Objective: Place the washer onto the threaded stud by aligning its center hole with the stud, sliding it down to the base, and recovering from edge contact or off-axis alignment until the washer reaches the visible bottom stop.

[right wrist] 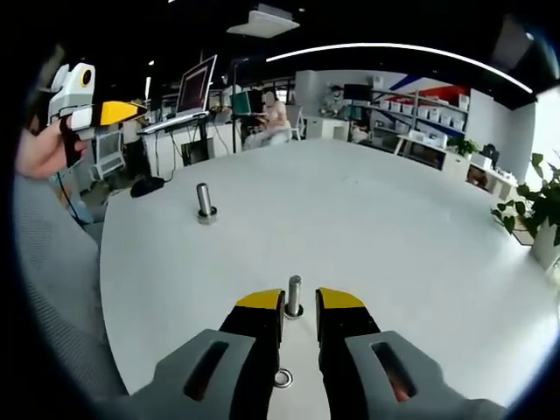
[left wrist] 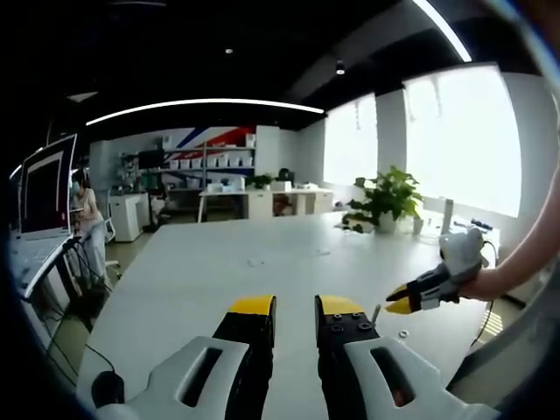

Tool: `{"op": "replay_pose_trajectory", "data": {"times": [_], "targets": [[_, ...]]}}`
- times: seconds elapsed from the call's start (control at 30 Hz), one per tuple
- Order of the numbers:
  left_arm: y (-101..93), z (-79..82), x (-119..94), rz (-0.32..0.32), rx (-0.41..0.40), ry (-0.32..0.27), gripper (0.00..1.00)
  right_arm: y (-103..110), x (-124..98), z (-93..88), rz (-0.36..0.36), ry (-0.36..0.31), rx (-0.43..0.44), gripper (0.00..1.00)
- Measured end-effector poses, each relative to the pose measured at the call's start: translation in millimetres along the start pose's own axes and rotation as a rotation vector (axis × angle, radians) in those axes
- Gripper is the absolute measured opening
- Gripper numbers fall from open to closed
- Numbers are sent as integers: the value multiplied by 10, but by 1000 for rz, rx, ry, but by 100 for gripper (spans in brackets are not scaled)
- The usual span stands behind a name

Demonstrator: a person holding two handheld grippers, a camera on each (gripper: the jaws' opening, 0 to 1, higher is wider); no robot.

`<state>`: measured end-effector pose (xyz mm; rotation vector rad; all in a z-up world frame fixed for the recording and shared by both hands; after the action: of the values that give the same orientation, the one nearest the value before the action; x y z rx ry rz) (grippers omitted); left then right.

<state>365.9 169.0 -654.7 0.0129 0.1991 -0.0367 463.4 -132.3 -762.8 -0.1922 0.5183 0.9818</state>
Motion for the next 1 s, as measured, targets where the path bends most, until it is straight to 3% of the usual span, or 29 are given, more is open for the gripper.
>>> {"op": "replay_pose_trajectory", "data": {"times": [1.0], "targets": [[-81,36,-5,-44,25,-31,18,63,-280,-408,-20,44,49,17]]}}
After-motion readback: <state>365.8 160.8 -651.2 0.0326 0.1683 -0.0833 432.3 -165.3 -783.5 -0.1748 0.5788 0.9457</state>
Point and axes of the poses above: the point that each gripper's makers call its tool centre point, and the gripper's own axes: x roughly forward along the fingers, y roughly to its left, z roughly out of its top, the point moved 9 cm from there along -x, roughly backward along the fingers, and after that the axes turned 15 degrees about z, right-handed, at the moved point
